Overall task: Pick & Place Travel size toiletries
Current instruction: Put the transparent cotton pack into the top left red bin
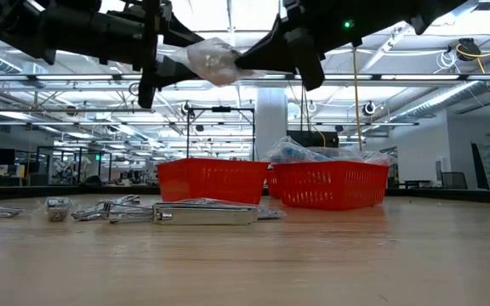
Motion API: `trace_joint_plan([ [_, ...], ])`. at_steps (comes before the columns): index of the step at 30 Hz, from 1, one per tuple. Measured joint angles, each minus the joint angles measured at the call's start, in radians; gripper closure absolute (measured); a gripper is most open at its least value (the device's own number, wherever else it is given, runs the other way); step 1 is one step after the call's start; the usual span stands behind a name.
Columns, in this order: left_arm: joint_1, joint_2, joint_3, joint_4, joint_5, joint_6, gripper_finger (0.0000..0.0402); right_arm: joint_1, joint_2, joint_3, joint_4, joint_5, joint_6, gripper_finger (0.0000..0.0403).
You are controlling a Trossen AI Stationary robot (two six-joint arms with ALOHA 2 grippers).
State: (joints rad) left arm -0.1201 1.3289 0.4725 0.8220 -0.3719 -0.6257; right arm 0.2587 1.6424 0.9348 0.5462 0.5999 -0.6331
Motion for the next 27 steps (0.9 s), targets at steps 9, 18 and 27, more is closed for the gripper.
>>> trace_joint_plan([
  [9, 0.043, 0.0, 0.0, 0.004, 0.011, -0.006, 0.0112, 0.019, 0.0, 0.0, -0.016, 0.001, 0.019, 0.0403],
  [18, 0.068, -0.022, -0.002, 0.042, 0.042, -0.018, 0.0083, 0.038, 0.0, 0.0, -0.004, 0.0, 0.006, 0.0403],
  [27, 0.058, -0.02, -0.002, 0.04, 0.136, -0.052, 0.0104, 0.038, 0.0, 0.0, 0.058, 0.053, -0.071, 0.0403],
])
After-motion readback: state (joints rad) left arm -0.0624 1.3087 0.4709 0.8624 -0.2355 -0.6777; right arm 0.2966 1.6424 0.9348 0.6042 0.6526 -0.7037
